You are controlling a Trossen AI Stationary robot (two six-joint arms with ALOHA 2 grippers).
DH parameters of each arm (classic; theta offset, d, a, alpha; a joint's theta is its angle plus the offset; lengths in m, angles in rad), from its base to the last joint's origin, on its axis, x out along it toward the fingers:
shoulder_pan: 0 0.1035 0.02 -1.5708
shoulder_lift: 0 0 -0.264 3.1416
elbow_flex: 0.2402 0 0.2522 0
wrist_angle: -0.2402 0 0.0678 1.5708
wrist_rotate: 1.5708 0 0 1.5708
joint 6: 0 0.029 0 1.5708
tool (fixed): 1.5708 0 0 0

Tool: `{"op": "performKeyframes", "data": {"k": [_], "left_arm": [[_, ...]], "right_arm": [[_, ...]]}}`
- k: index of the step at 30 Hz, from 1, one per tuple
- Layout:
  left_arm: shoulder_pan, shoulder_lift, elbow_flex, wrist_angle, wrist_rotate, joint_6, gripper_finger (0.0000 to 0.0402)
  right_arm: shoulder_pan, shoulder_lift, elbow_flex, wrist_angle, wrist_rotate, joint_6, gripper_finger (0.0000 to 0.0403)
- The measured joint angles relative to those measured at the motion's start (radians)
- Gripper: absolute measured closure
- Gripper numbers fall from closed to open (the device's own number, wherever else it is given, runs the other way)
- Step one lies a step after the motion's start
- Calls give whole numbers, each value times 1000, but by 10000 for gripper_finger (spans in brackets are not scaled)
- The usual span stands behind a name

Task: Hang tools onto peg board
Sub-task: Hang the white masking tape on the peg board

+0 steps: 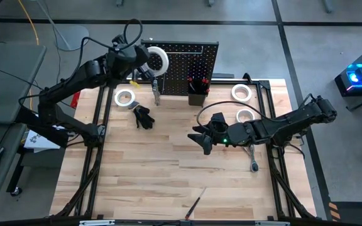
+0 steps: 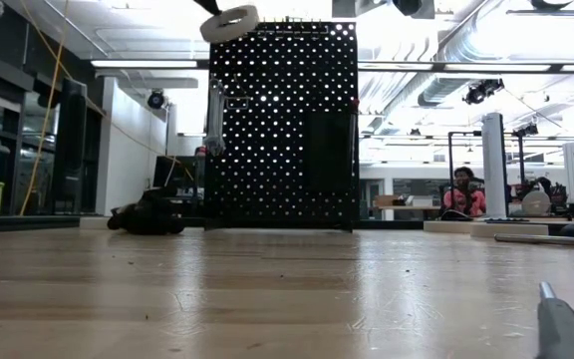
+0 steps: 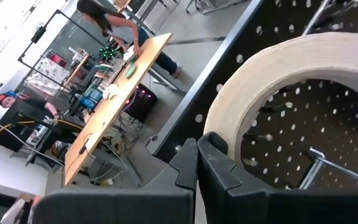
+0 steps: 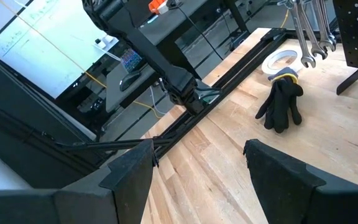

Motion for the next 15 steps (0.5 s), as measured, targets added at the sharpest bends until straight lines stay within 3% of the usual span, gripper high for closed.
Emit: {"op": "performKeyframes", "data": {"k": [15], "left_arm": [[-31,-20,-2,1,-33,9,401]], "right_arm": [[0,0,0,0,0,0,158]]}}
